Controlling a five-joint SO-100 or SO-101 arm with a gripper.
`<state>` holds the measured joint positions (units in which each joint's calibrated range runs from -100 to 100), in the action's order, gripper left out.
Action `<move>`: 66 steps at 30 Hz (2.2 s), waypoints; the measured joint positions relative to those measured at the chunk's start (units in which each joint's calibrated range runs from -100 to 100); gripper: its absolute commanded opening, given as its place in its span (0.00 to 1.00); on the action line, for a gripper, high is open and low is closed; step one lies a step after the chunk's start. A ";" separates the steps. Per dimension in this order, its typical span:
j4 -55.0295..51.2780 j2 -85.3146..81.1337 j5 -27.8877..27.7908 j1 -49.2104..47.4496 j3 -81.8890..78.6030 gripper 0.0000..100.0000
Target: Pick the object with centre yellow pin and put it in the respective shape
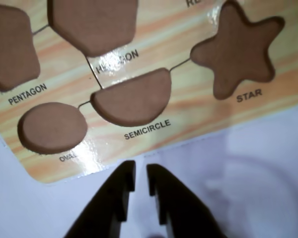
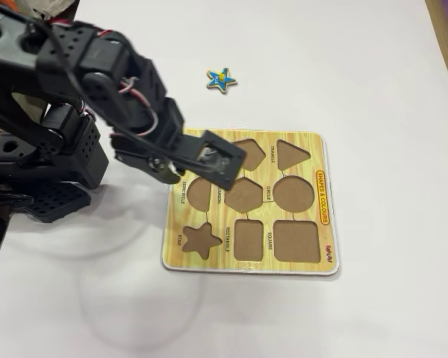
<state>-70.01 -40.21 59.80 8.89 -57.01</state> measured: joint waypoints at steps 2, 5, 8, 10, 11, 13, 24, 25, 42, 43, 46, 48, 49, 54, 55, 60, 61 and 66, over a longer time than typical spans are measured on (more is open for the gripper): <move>0.00 4.12 0.00 0.00 4.41 0.04; 0.00 9.45 0.00 0.00 10.43 0.04; 0.00 15.29 -0.31 -0.09 16.19 0.04; 0.00 18.47 -0.31 -0.09 18.97 0.04; 0.00 19.93 -0.21 -0.75 20.05 0.04; 0.00 22.34 0.00 -2.53 22.21 0.04; 0.00 29.73 7.18 -20.30 27.61 0.04; 0.00 30.15 7.85 -21.52 28.15 0.04; 0.09 45.19 17.26 -45.46 44.06 0.04; 0.09 45.88 17.73 -46.30 44.69 0.04; 0.09 47.59 18.36 -48.55 46.13 0.04; 0.09 48.54 18.41 -49.67 47.03 0.04; 0.09 48.97 18.41 -49.86 47.48 0.04; 0.09 49.48 18.41 -50.42 49.10 0.04; 0.09 49.48 18.41 -50.61 49.37 0.04; 0.09 49.48 18.41 -52.67 50.81 0.04; 0.09 49.48 18.41 -52.67 50.81 0.04; 0.09 49.48 18.41 -52.67 50.81 0.04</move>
<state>-69.92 9.28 78.21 -43.78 -6.21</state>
